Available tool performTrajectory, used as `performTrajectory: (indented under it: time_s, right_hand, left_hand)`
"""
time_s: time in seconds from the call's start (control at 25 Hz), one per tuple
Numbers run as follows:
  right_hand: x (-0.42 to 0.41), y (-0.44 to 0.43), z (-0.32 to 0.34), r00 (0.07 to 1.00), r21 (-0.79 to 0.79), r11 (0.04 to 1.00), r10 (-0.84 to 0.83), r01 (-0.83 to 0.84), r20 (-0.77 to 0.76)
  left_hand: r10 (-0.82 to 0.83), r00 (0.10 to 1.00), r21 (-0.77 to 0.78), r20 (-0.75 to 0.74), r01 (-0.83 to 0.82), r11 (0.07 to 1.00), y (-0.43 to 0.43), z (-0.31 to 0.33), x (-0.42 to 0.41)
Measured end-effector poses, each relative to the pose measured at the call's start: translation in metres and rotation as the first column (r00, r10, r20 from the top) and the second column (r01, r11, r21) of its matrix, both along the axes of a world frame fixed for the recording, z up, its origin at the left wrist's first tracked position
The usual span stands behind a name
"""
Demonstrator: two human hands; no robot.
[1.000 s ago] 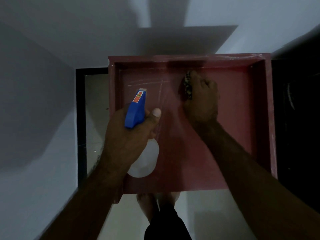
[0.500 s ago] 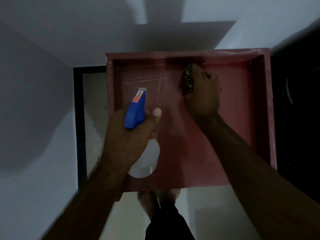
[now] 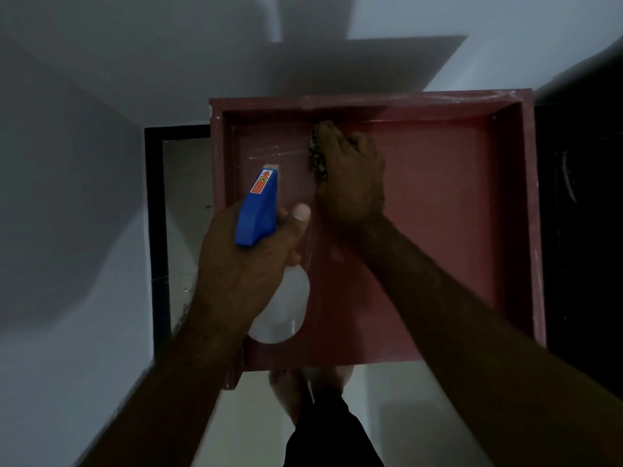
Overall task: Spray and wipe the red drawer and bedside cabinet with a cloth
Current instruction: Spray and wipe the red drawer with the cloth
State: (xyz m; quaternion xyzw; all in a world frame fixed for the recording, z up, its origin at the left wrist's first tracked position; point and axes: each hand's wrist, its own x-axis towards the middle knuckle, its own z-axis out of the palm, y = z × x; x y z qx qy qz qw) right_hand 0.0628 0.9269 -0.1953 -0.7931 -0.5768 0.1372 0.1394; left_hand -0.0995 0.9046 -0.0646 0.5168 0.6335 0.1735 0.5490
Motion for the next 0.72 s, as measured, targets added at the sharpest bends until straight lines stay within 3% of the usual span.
performTrajectory:
  time_s: [0.24, 0.52, 0.72]
  right_hand:
    - [-0.002, 0.007, 0.000, 0.992, -0.015, 0.992, 0.124, -0.124, -0.015]
    - [0.011, -0.024, 0.004, 0.992, -0.003, 0.994, -0.112, 0.112, -0.059]
    - [-0.013, -0.027, 0.003, 0.994, -0.029, 0.995, 0.097, -0.099, -0.042]
  left_hand:
    - [-0.009, 1.000, -0.003, -0.004, 0.009, 1.000, -0.004, 0.004, 0.002]
    - [-0.001, 1.000, 0.002, 0.021, 0.001, 1.000, -0.008, 0.006, -0.008]
    - [0.011, 1.000, -0.002, 0.010, -0.011, 1.000, -0.015, 0.009, -0.013]
